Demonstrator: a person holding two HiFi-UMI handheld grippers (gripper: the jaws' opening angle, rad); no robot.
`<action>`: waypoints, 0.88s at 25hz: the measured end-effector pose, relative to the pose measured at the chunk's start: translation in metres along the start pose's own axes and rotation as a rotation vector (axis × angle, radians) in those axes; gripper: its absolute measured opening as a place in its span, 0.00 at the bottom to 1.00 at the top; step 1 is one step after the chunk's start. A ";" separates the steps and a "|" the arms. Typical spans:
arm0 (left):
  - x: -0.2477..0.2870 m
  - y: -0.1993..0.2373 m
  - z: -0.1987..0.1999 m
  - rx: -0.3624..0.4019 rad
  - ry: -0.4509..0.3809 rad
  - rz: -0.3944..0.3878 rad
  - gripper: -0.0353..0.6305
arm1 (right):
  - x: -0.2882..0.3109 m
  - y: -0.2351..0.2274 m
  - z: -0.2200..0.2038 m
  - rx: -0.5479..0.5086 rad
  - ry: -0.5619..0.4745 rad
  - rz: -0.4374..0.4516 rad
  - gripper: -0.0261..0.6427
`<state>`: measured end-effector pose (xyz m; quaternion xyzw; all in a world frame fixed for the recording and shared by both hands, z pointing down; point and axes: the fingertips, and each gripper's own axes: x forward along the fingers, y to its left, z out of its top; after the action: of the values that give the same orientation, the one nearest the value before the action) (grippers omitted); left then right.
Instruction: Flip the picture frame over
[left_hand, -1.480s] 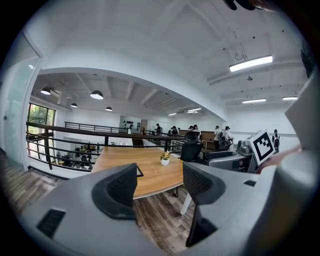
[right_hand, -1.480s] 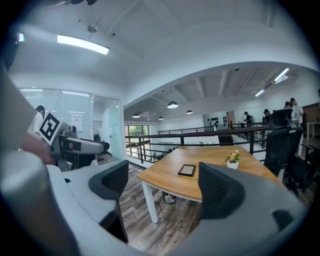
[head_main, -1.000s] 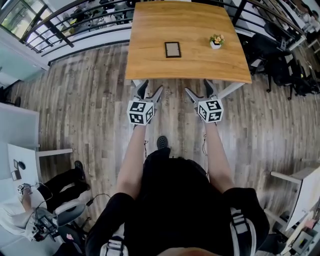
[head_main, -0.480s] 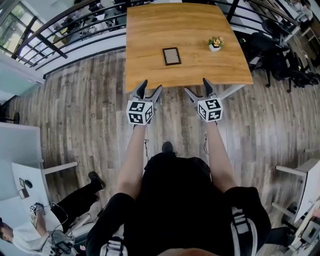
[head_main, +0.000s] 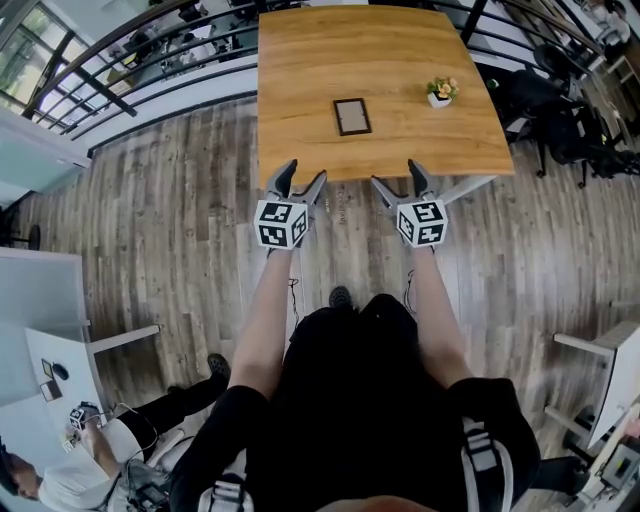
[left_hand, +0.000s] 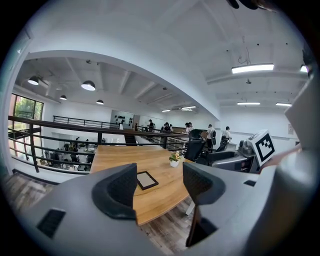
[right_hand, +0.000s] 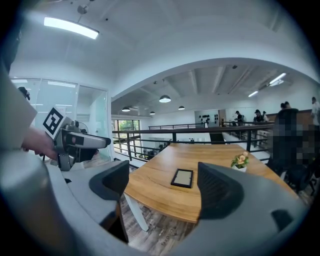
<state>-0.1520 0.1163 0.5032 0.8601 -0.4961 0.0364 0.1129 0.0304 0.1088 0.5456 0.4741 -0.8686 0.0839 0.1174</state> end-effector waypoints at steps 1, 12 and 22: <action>0.001 0.000 0.000 -0.001 0.000 0.001 0.49 | 0.001 0.000 -0.002 0.002 0.002 0.002 0.68; 0.030 0.009 -0.004 -0.009 0.021 0.038 0.49 | 0.028 -0.026 -0.002 0.019 0.010 0.031 0.67; 0.083 0.022 0.011 -0.014 0.029 0.086 0.49 | 0.077 -0.070 0.013 0.026 0.021 0.086 0.67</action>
<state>-0.1293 0.0328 0.5109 0.8364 -0.5313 0.0503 0.1246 0.0479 0.0063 0.5568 0.4367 -0.8858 0.1053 0.1164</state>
